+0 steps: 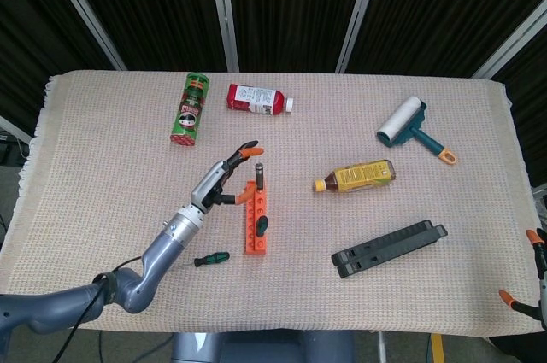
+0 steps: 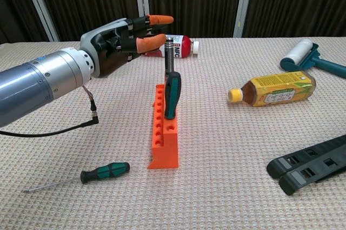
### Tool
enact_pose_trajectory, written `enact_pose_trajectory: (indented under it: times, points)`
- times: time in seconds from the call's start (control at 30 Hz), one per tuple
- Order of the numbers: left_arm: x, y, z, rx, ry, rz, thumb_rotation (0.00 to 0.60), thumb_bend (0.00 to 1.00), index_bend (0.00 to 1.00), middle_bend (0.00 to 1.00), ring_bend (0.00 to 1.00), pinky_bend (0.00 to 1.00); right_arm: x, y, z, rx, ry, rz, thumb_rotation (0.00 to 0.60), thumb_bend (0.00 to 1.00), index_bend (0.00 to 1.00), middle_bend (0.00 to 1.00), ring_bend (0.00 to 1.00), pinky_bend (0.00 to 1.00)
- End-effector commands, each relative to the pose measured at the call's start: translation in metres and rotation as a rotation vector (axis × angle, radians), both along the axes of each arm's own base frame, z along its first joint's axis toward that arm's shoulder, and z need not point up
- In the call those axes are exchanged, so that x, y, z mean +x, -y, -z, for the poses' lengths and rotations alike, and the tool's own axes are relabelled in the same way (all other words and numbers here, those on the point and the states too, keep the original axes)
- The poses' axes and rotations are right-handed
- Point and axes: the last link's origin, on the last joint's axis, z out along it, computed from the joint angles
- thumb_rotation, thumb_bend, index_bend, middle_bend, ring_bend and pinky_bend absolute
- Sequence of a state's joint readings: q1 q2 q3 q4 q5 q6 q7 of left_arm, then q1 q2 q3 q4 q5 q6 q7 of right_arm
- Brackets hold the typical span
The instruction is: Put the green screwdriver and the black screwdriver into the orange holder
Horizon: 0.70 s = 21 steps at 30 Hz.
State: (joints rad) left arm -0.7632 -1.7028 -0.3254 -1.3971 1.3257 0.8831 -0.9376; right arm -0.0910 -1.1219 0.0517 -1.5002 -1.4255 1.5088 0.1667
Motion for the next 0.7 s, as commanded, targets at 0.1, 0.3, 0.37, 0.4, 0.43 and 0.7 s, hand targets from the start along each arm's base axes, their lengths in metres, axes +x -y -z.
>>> enact_pose_trajectory:
  times: [0.1,0.3,0.37,0.4,0.43,0.7]
  points:
    - [0.005,-0.001,-0.001,-0.035,0.016,-0.009,0.600,0.41,0.32,0.09,0.00,0.00,0.000,0.000,-0.001,-0.001,-0.002,0.001,0.600,0.00,0.00,0.00,0.00,0.00]
    - [0.011,-0.001,0.001,-0.055,0.033,-0.016,0.600,0.41,0.39,0.14,0.00,0.00,-0.001,-0.002,-0.001,-0.005,-0.001,0.008,0.600,0.00,0.00,0.00,0.00,0.00]
    - [0.012,-0.001,0.001,-0.069,0.044,-0.021,0.600,0.41,0.40,0.15,0.00,0.00,-0.001,-0.002,-0.001,-0.004,0.000,0.010,0.600,0.00,0.00,0.00,0.00,0.00]
    - [0.013,-0.001,0.001,-0.078,0.049,-0.023,0.600,0.41,0.42,0.16,0.00,0.00,-0.001,-0.002,-0.001,-0.004,0.000,0.010,0.600,0.00,0.00,0.00,0.00,0.00]
    - [0.014,-0.001,0.001,-0.084,0.052,-0.025,0.600,0.41,0.43,0.17,0.00,0.00,-0.001,-0.002,-0.001,-0.003,-0.001,0.010,0.600,0.00,0.00,0.00,0.00,0.00]
    - [0.019,-0.001,0.002,-0.118,0.076,-0.030,0.600,0.43,0.48,0.21,0.02,0.04,-0.002,-0.002,-0.001,-0.003,-0.001,0.013,0.600,0.00,0.00,0.00,0.00,0.00]
